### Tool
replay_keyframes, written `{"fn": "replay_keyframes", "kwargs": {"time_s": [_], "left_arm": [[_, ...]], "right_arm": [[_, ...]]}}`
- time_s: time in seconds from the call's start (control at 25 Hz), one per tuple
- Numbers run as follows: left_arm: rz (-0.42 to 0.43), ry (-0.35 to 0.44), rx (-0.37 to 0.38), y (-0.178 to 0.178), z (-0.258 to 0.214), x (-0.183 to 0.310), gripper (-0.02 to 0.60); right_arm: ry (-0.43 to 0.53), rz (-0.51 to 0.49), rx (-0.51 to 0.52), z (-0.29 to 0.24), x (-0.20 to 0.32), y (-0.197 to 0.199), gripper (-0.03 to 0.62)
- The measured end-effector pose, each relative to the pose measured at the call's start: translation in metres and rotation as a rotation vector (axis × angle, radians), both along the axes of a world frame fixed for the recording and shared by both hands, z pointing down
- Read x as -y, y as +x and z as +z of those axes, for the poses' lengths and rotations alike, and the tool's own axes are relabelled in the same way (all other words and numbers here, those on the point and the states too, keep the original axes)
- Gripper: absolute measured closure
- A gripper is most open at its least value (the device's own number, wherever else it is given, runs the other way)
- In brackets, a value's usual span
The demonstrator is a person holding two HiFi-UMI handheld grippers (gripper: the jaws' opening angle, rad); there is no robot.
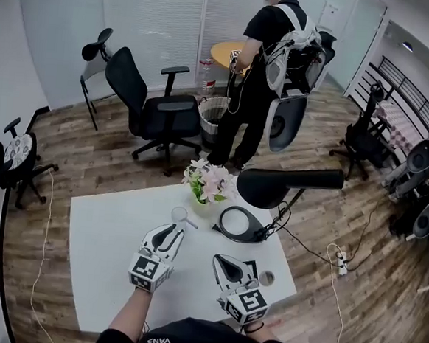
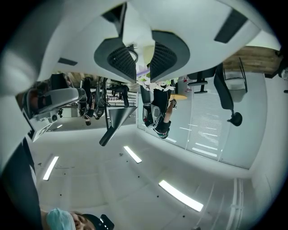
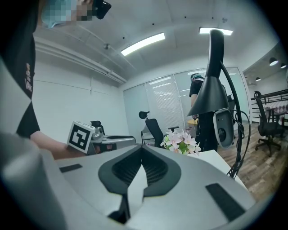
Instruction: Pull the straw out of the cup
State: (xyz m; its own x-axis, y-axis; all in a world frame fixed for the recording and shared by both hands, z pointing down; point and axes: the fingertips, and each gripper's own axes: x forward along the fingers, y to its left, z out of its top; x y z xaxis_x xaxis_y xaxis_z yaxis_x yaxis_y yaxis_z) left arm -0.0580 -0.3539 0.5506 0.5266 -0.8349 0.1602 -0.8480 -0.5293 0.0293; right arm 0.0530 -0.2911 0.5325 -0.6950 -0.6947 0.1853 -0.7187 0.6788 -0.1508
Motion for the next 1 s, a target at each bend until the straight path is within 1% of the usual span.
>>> {"fn": "replay_keyframes", "kwargs": {"time_s": [0.12, 0.24, 0.36, 0.76, 1.0], "left_arm": [[0.019, -0.021, 0.016, 0.006, 0.007, 0.007, 0.477], [0.034, -0.027, 0.020, 0.011, 0.009, 0.012, 0.416], [0.033, -0.032, 0.023, 0.012, 0.011, 0.016, 0.384], [0.031, -0.062, 0.090, 0.012, 0.029, 0.033, 0.382], [0.032, -0.075, 0.093, 0.014, 0.036, 0.044, 0.382]], "right_arm": [[-0.005, 0.008, -0.003, 0.001, 0.000, 0.003, 0.577], [-0.009, 0.016, -0.005, 0.001, 0.001, 0.006, 0.577], [-0.011, 0.026, -0.006, 0.002, 0.002, 0.010, 0.577], [-0.024, 0.040, -0.015, 0.005, 0.000, 0.019, 0.577], [-0.033, 0.062, -0.021, 0.007, 0.003, 0.029, 0.577]]}}
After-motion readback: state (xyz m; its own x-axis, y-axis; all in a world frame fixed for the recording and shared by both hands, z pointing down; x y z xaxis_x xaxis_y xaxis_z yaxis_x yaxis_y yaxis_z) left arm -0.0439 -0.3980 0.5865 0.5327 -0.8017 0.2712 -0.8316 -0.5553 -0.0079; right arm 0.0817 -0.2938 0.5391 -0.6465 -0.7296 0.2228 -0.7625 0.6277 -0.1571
